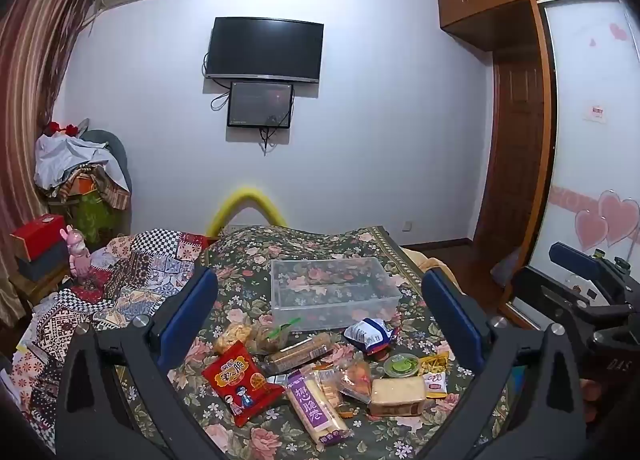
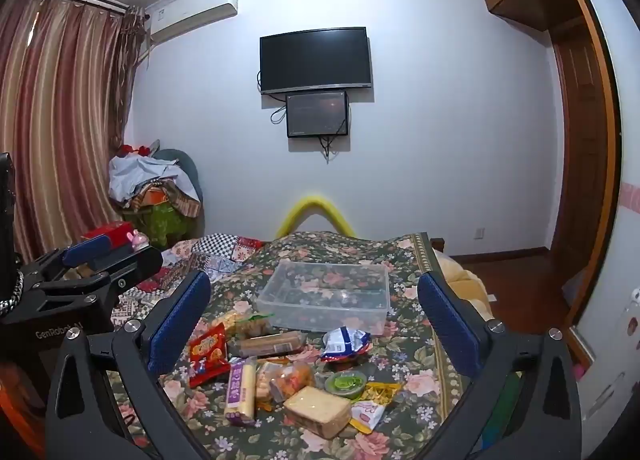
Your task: Organize snacks
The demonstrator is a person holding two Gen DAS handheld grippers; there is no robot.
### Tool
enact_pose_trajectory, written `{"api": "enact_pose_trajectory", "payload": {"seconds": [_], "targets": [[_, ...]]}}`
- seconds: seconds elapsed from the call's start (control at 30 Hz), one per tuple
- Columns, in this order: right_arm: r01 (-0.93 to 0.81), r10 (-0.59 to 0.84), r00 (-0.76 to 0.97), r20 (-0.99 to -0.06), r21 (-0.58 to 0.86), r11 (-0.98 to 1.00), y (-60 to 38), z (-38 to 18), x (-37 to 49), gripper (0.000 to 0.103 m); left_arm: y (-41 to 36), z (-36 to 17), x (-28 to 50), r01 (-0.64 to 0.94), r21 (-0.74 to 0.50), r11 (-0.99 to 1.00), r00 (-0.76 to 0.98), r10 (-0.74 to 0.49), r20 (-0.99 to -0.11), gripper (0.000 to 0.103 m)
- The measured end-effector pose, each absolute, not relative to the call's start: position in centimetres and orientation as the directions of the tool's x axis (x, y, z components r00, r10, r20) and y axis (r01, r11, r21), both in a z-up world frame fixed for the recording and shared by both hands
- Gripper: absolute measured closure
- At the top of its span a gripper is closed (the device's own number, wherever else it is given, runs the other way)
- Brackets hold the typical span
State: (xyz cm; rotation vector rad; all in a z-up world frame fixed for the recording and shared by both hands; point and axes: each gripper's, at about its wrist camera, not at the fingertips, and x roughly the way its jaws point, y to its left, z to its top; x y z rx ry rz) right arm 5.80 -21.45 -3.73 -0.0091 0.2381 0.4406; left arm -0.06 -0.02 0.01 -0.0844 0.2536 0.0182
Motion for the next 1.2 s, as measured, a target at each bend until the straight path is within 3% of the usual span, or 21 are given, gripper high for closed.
{"api": "enact_pose_trajectory", "payload": {"seconds": [1.2], "targets": [[-0.423, 0.424, 0.878, -0.220, 0.056, 0.905, -21.57, -3.42, 5.31, 0.000, -0.48, 0.52, -0.58, -0.008, -0.085, 0.996, 0.971, -0.013, -0.241, 0.000]]}}
